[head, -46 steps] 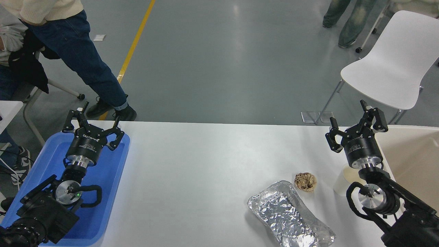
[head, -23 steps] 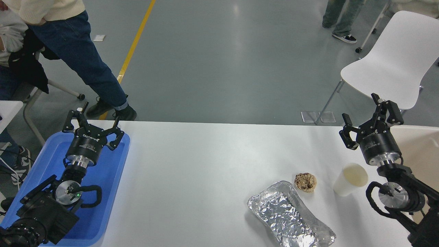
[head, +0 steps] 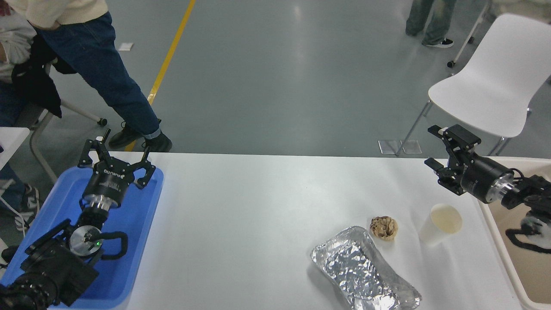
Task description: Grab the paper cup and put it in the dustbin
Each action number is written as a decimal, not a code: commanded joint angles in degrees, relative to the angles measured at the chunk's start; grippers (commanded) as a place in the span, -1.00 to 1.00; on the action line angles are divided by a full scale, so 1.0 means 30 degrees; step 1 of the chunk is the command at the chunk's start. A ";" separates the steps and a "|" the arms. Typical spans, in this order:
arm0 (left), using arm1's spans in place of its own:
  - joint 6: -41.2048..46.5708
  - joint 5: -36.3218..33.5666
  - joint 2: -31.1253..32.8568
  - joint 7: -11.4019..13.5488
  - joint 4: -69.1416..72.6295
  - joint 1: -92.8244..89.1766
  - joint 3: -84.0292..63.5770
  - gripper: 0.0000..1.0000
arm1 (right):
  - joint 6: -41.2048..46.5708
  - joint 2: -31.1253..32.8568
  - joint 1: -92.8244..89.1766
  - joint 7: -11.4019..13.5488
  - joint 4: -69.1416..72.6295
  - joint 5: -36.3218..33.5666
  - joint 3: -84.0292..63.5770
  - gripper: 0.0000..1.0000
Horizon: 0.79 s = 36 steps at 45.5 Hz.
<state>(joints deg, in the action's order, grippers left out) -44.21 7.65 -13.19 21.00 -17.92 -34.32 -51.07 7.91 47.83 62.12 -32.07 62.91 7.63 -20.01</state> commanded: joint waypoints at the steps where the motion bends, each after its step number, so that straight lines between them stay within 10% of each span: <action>1: -0.0001 -0.0001 0.0030 -0.0027 -0.0002 -0.0044 0.0002 1.00 | 0.3598 0.0465 0.8583 0.0024 0.0974 0.0240 -1.0640 1.00; 13: -0.0001 -0.0030 0.0030 -0.0057 -0.0002 -0.0044 0.0002 1.00 | 1.0486 -0.2931 1.6992 0.0054 0.1062 0.2697 -1.8900 1.00; 36: -0.0001 -0.0001 0.0001 -0.0056 -0.0002 -0.0015 0.0002 1.00 | 1.2365 -0.6713 2.3118 0.0171 0.2820 1.0084 -2.0518 1.00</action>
<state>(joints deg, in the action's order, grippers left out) -44.21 7.61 -13.11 20.83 -17.93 -34.41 -51.06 42.62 32.37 122.91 -31.70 69.36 29.71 -79.14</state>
